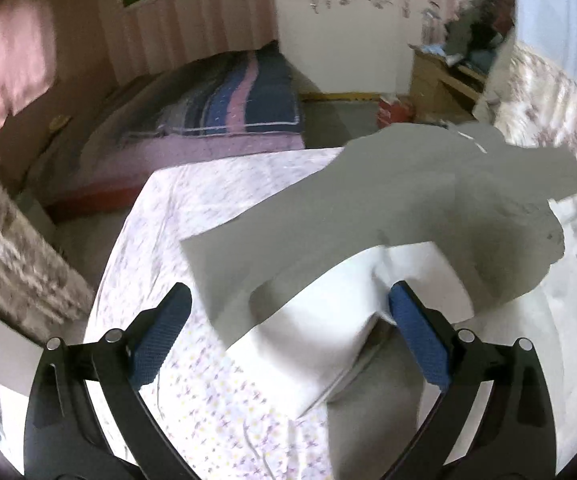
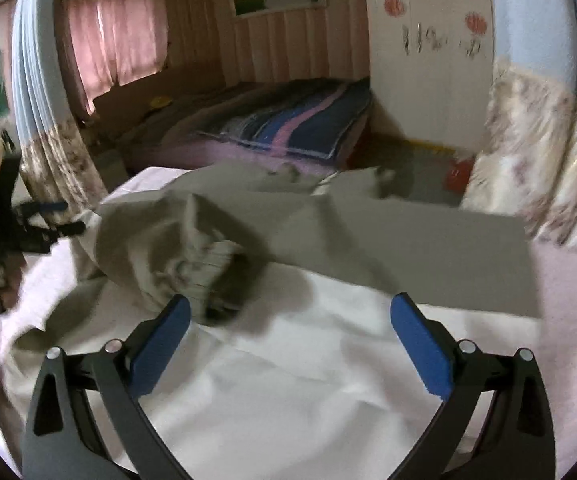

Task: Fold large clothes

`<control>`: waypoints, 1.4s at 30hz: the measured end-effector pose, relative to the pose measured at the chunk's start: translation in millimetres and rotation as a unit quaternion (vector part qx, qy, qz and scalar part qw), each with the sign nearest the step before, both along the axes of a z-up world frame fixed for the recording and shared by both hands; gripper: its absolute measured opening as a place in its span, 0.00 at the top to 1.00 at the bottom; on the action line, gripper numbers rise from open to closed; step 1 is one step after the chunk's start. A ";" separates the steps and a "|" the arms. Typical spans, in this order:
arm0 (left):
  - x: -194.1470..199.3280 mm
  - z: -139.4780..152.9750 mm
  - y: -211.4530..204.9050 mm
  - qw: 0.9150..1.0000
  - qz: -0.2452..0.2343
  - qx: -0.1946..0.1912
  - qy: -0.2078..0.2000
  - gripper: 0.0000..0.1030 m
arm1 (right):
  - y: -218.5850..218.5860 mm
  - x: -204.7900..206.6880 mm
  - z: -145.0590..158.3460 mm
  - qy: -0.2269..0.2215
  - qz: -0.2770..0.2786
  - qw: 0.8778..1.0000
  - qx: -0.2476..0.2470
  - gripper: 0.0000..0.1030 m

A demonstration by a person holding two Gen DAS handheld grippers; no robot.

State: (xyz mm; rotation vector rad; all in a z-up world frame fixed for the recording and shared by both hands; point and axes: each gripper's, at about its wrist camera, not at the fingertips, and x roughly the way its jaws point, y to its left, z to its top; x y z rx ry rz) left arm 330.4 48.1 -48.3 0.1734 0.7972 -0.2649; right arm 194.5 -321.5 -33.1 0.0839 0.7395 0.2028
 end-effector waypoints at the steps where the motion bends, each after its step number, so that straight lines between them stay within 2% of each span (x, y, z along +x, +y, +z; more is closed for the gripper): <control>1: -0.9 -2.8 6.2 1.000 0.006 -0.010 0.001 0.04 | 8.8 4.0 0.5 0.003 0.004 1.000 -0.003 0.07; 5: -3.3 -9.6 22.5 0.999 0.028 -0.044 -0.005 0.04 | 36.5 12.9 -2.8 0.006 0.022 1.000 -0.015 0.09; 8: -2.2 -17.7 30.5 0.998 0.034 -0.053 0.001 0.04 | 52.3 23.4 -14.1 0.020 0.034 0.999 -0.017 0.12; 11: 4.8 -30.8 35.6 0.998 0.044 -0.047 0.013 0.05 | 62.5 33.8 -28.6 0.038 0.044 0.998 -0.017 0.29; 13: 7.4 -36.3 37.8 0.998 0.042 -0.050 0.023 0.05 | 66.5 41.7 -38.8 0.051 0.046 0.998 -0.009 0.36; 15: 8.7 -39.4 35.2 0.998 0.041 -0.043 0.023 0.05 | 72.3 47.1 -44.5 0.050 0.058 0.997 -0.010 0.60; 16: 8.6 -39.6 33.4 0.998 0.039 -0.037 0.020 0.05 | 74.7 47.9 -45.8 0.048 0.058 0.997 -0.019 0.63; 17: 8.7 -39.1 31.5 0.999 0.040 -0.031 0.018 0.05 | 76.5 47.2 -45.1 0.042 0.060 0.997 -0.027 0.71; 18: 8.8 -38.1 29.8 0.999 0.040 -0.027 0.017 0.05 | 77.6 45.2 -41.2 0.030 0.061 0.997 -0.035 0.84; 19: 9.3 -35.9 28.4 0.999 0.039 -0.026 0.017 0.05 | 77.3 42.9 -36.3 0.020 0.057 0.997 -0.047 0.92; 23: 5.2 -17.5 19.1 0.999 0.029 -0.027 0.002 0.05 | 61.9 24.0 5.0 -0.041 0.041 0.994 -0.095 0.93; 27: -3.3 8.3 -1.0 0.999 0.019 -0.018 -0.030 0.04 | 12.6 -2.7 59.6 -0.106 -0.022 0.986 -0.129 0.93; 29: -6.2 18.1 -8.3 0.999 0.013 -0.022 -0.037 0.04 | -19.9 -12.9 71.8 -0.104 -0.057 0.985 -0.128 0.93; 32: -5.7 24.3 -20.0 0.999 0.007 -0.028 -0.034 0.04 | -73.4 -26.0 64.9 -0.073 -0.113 0.982 -0.135 0.92; 34: -4.2 22.7 -31.1 0.999 -0.001 -0.028 -0.027 0.04 | -106.1 -29.6 42.5 -0.039 -0.148 0.978 -0.141 0.92; 36: -1.2 17.5 -44.0 0.999 -0.011 -0.026 -0.016 0.04 | -136.5 -28.9 13.4 0.000 -0.165 0.979 -0.117 0.92; 39: 4.8 5.6 -64.5 0.999 -0.026 -0.024 0.004 0.04 | -163.9 -26.9 -24.4 0.048 -0.159 0.983 -0.072 0.89; 41: 8.0 0.5 -79.0 0.999 -0.033 -0.019 0.013 0.04 | -169.7 -34.9 -27.0 0.036 -0.158 0.985 -0.051 0.86; 42: 8.4 -0.8 -88.0 0.999 -0.042 -0.015 0.016 0.04 | -170.7 -41.8 -18.0 0.020 -0.163 0.986 -0.042 0.82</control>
